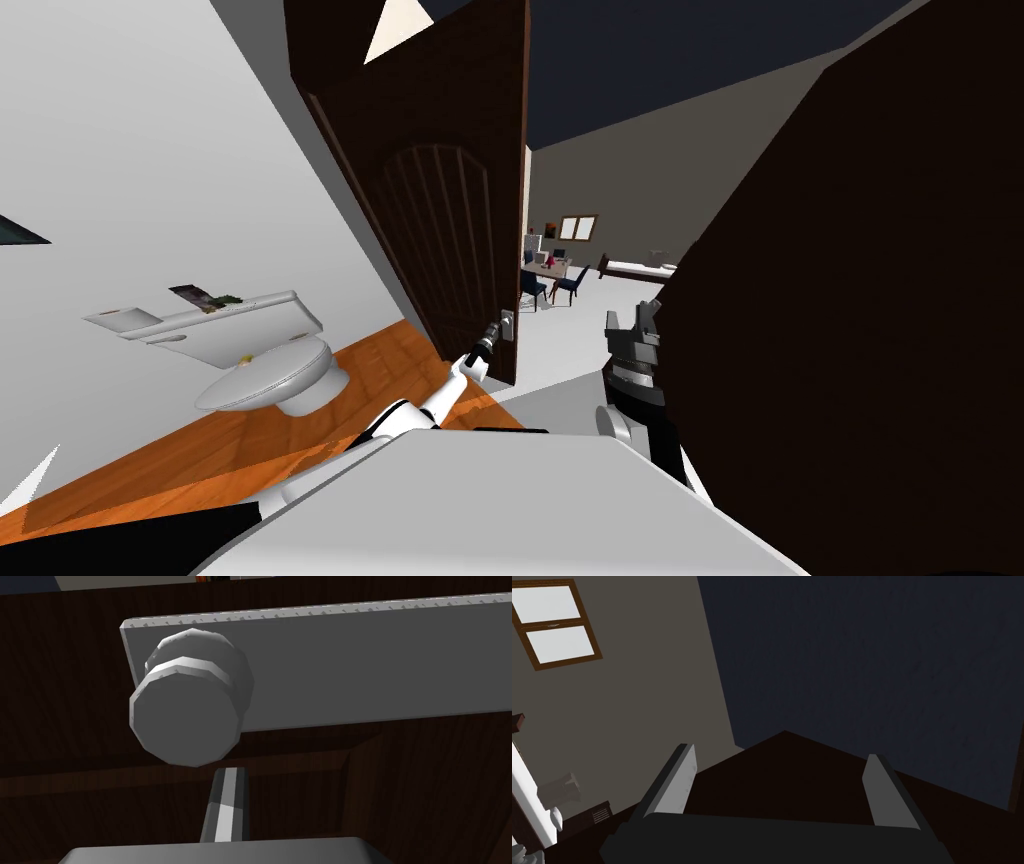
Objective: Push the door open
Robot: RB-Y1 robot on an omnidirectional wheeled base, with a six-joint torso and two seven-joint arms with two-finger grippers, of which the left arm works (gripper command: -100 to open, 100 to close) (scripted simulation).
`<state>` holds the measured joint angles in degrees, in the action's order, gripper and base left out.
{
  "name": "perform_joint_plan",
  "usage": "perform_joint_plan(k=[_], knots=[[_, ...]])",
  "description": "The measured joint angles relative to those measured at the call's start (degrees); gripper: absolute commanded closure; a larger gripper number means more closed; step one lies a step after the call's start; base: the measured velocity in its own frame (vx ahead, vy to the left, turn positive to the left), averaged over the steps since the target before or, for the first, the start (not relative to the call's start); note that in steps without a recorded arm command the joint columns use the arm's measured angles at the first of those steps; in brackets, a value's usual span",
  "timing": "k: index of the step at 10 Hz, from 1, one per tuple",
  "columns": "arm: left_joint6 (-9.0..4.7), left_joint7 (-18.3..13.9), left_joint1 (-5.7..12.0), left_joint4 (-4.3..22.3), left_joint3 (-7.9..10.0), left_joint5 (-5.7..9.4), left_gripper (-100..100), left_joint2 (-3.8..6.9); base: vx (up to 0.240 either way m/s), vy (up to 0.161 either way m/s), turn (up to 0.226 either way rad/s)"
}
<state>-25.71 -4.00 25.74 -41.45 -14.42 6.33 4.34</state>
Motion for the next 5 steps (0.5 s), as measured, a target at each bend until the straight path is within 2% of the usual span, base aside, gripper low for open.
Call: perform_joint_plan(k=[2,5], knots=[[0.13,-0.13,-0.08,-0.17,-0.14,0.05,-100,-0.07,-0.177,0.045,0.026],[0.19,-0.26,-0.06,-0.25,-0.27,0.18,-100,-0.64,-0.24,0.018,0.035]])
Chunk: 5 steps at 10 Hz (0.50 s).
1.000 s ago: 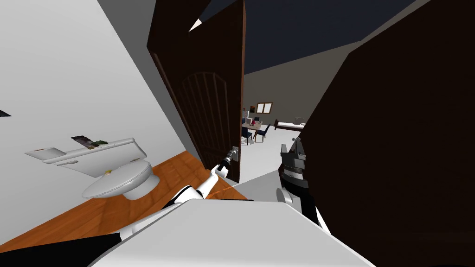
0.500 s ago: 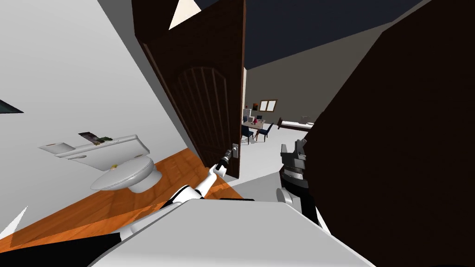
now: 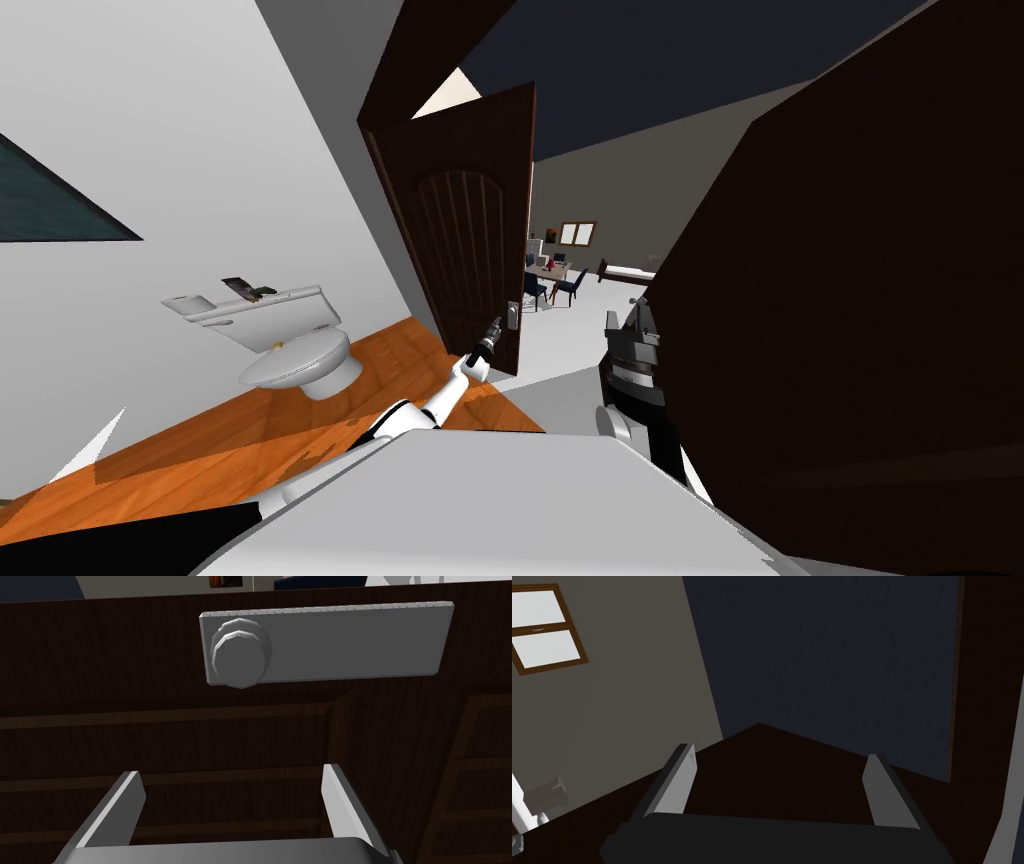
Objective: Push the door open
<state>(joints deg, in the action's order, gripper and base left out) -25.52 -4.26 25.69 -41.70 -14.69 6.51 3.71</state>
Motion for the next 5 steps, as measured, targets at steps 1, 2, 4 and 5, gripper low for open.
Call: perform_joint_plan(k=[1,2,4,5], knots=[[0.17,-0.04,-0.2,-0.44,-0.08,0.03,-100,-0.27,-0.091,0.01,0.0],[0.25,-0.05,-0.25,-0.51,-0.09,0.04,-100,-0.3,0.091,-0.031,-0.026],[0.16,0.04,-0.34,-0.57,0.08,0.05,-100,0.01,0.173,-0.068,-0.019],[-0.01,0.08,-0.22,-0.31,0.21,0.07,-100,0.09,0.2,-0.088,-0.021]])
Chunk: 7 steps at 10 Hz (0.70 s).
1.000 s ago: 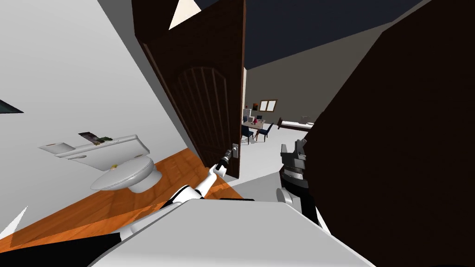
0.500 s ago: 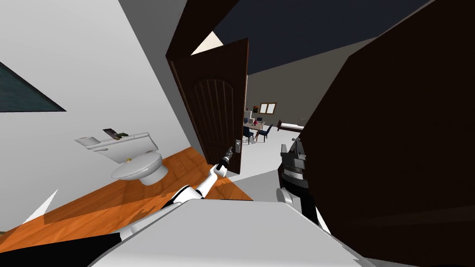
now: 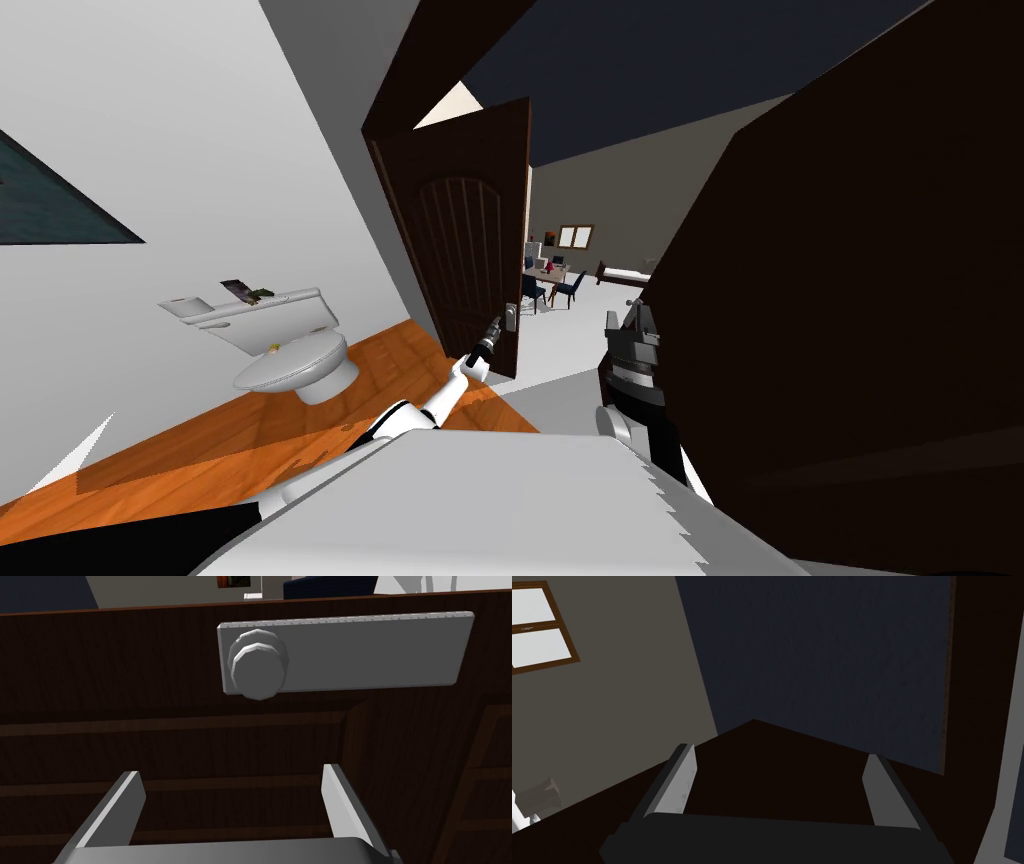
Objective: Push the door open
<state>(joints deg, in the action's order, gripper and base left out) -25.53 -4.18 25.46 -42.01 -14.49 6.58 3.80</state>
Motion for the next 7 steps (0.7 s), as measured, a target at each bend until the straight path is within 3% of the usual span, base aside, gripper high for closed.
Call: perform_joint_plan(k=[6,7], knots=[[-0.83,0.55,-0.05,0.44,0.87,0.07,-100,-0.21,0.194,-0.077,-0.021],[-0.87,0.57,-0.02,0.45,0.88,0.08,100,-0.23,-0.015,0.004,0.004]])
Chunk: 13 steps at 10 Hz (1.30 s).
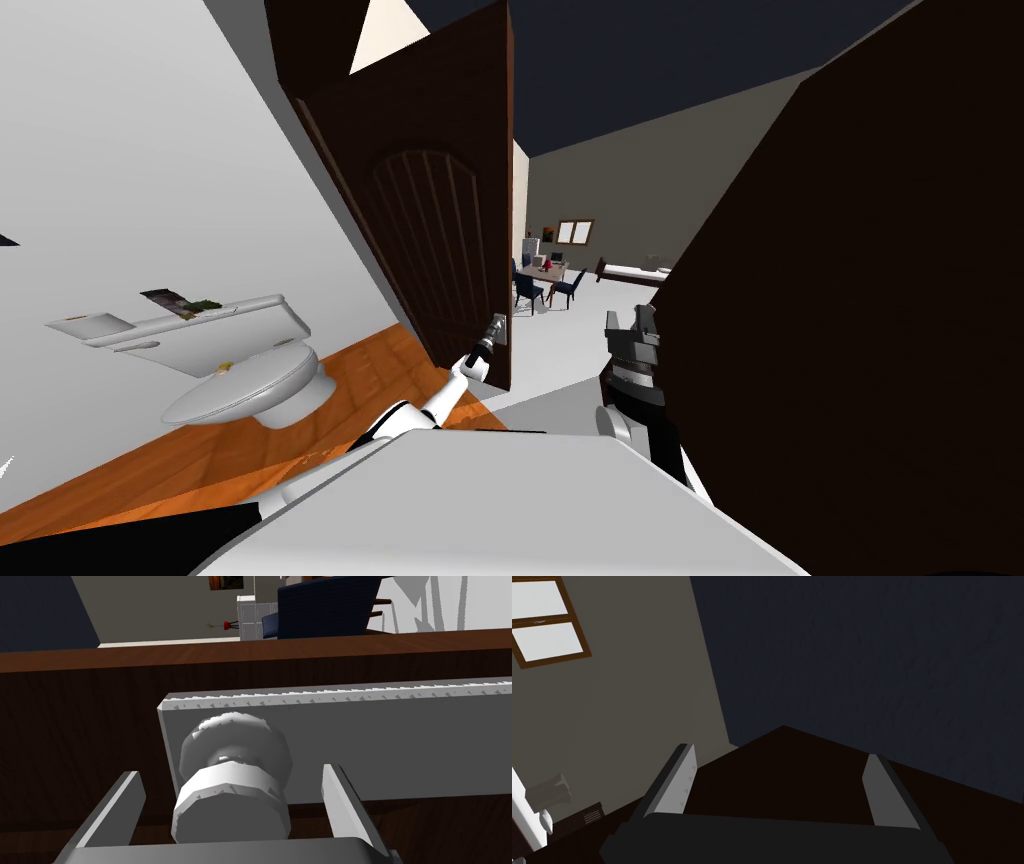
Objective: Push the door open
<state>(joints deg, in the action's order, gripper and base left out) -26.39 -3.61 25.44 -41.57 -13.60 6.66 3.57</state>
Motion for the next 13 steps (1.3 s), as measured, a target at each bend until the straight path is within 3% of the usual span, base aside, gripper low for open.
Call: perform_joint_plan(k=[6,9,10,13], knots=[[0.15,0.02,-0.19,0.13,-0.06,-0.03,100,0.03,-0.006,-0.003,0.005],[0.41,0.42,-0.69,0.74,0.71,0.17,100,-0.05,0.161,-0.071,0.027],[-0.35,0.38,-0.25,1.55,0.93,0.25,100,0.08,0.147,-0.099,0.045],[0.79,1.12,-0.62,-0.04,2.59,0.63,100,0.43,0.197,-0.144,0.066]])
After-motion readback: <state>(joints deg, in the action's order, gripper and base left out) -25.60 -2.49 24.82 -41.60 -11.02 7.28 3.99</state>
